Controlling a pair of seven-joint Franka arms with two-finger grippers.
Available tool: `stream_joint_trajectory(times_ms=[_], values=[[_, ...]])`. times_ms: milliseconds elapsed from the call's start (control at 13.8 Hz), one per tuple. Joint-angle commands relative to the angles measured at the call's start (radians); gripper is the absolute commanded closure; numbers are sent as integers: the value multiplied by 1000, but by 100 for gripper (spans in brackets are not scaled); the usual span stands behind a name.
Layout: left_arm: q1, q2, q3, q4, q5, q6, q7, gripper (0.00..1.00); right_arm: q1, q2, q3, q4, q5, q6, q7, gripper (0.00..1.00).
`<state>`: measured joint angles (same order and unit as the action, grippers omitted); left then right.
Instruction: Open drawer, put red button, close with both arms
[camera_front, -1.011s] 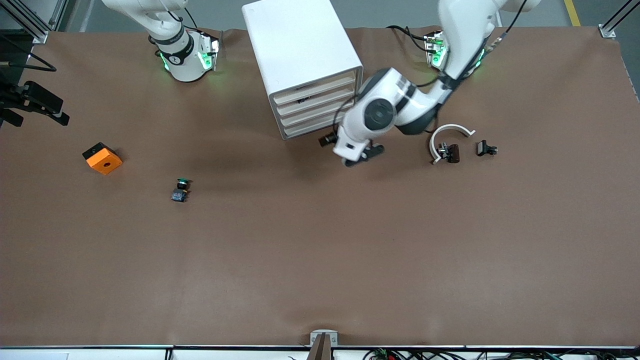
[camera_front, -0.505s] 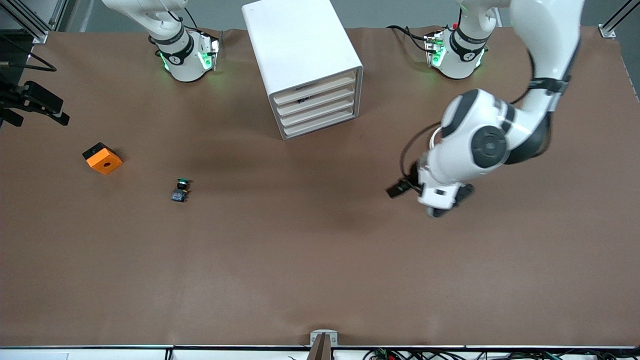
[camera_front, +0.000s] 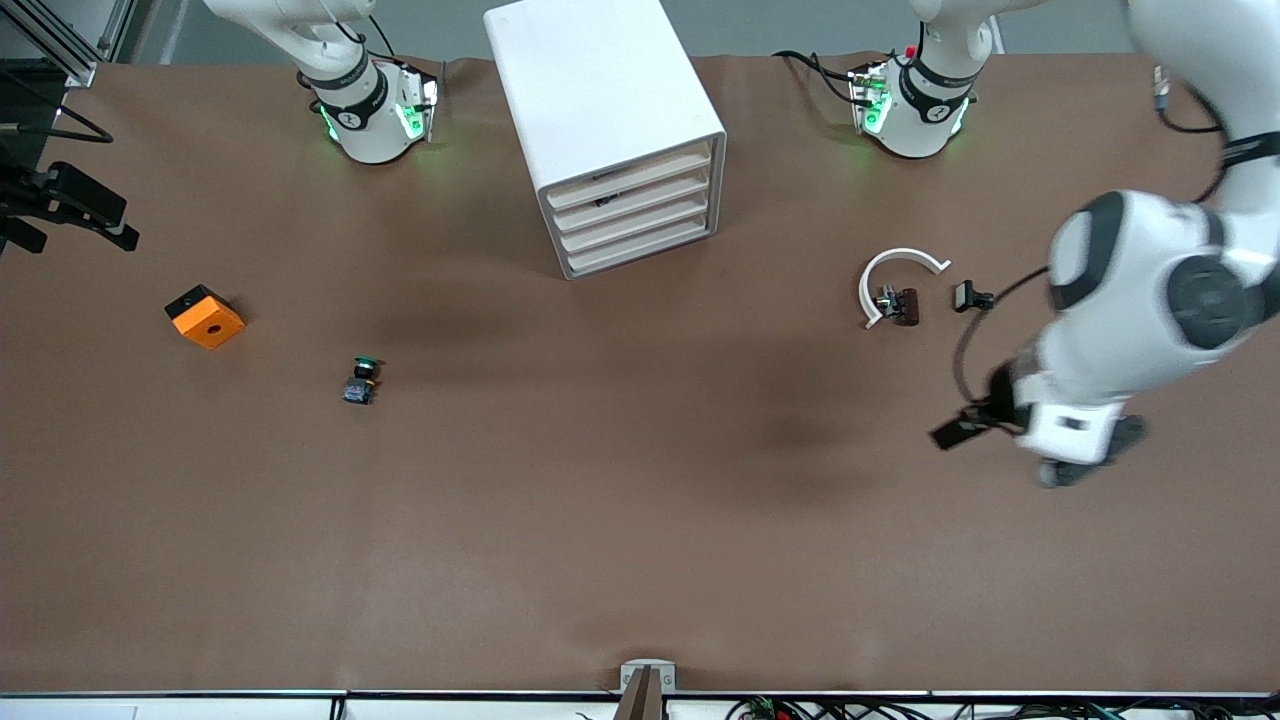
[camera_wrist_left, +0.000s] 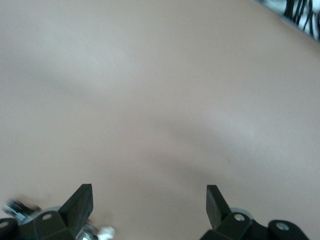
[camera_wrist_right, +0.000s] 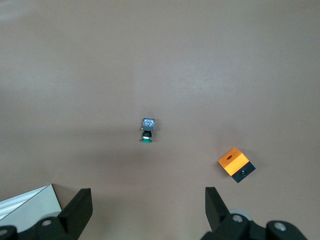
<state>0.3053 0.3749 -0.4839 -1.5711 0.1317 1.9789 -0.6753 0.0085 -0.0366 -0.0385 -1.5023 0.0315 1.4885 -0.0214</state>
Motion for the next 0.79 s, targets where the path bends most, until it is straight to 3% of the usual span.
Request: stream_joint_trajectory(times_ms=[0,144,217,361,505,722], values=[[61,-46,-12,6,11,-22,118,0,-19,-2,15,14,-10,-14,-6,0],[81,-92,-1,10,9,-43,173,0,-19,-2,15,14,-10,-14,-6,0],[31,-128,65,8,11,-67,192,0,-19,-2,15,14,-10,-14,-6,0],[-128,-210,261,2,2,-132,291,0,-19,-2,15,14,-10,-14,-6,0],[-190,-278,341,-18,-23,-196,452,0,-19,-2,15,14,-10,-14,-6,0],[-241,-385,407,-89,-104,-228,487,0,-19,-2,15,14,-10,-14,-6,0]])
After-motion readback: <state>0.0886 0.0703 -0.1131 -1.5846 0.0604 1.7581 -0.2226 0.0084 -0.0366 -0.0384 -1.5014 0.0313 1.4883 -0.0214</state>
